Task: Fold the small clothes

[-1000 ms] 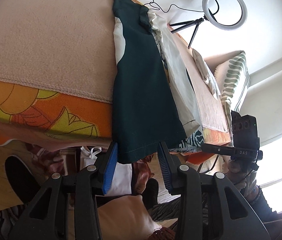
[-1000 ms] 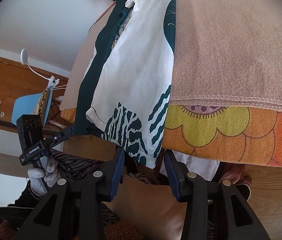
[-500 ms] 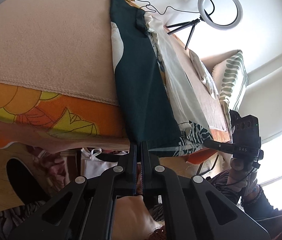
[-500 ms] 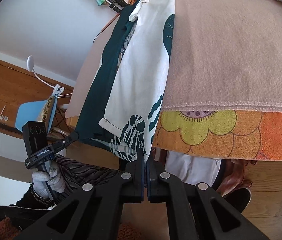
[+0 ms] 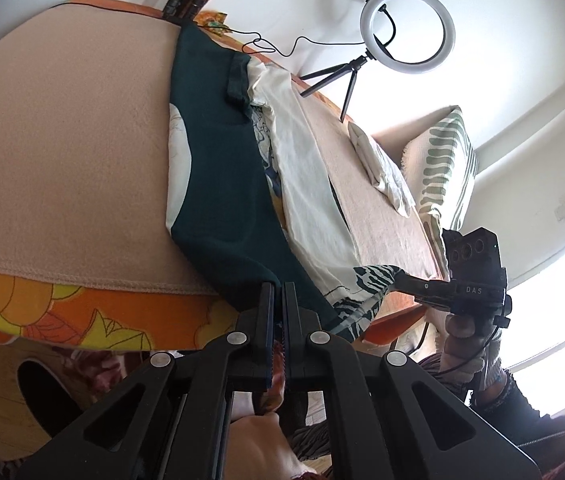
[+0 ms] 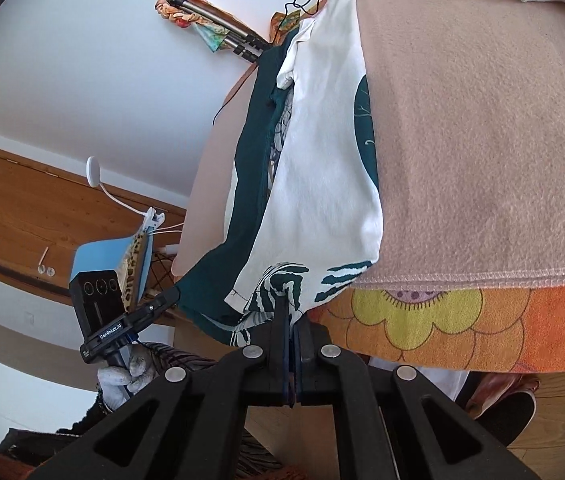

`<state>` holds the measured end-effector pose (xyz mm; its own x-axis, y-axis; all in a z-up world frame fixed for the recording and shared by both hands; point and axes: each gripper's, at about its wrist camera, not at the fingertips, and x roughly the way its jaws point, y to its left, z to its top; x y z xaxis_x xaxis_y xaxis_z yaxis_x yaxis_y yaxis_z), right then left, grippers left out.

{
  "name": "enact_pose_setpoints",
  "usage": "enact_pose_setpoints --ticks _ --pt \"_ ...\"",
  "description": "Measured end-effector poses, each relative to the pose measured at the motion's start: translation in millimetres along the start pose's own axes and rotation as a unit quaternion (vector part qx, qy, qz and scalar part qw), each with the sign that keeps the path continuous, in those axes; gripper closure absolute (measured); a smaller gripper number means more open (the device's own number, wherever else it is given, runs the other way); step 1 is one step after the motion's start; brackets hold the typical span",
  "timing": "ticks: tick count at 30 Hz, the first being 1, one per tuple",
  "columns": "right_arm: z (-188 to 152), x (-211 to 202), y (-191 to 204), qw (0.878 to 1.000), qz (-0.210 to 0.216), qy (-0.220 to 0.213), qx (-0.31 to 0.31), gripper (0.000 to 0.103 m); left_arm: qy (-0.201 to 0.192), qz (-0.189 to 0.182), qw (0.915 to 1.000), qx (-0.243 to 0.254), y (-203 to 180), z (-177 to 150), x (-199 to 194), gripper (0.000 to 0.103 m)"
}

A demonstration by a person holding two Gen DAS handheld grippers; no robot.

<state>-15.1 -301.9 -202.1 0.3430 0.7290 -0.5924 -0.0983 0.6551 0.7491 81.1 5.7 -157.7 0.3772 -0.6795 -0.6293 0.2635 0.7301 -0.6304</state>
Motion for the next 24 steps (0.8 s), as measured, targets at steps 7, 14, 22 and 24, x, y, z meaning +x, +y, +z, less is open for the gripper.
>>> enact_pose_setpoints --ticks 7,14,22,24 --pt "45 4 9 1.0 0.004 -0.019 -0.012 0.103 -0.028 0.01 0.9995 0.01 2 47 5 0.101" --pt "100 23 5 0.999 -0.007 -0.037 -0.009 0.103 -0.038 0.031 0.9988 -0.001 25 90 25 0.101" --pt "144 56 -10 0.998 -0.033 -0.047 0.004 0.103 -0.036 0.058 0.9975 -0.018 50 125 56 0.101" --pt "149 61 -18 0.998 -0.032 -0.047 0.014 0.103 -0.033 0.061 0.9973 -0.026 55 128 62 0.101"
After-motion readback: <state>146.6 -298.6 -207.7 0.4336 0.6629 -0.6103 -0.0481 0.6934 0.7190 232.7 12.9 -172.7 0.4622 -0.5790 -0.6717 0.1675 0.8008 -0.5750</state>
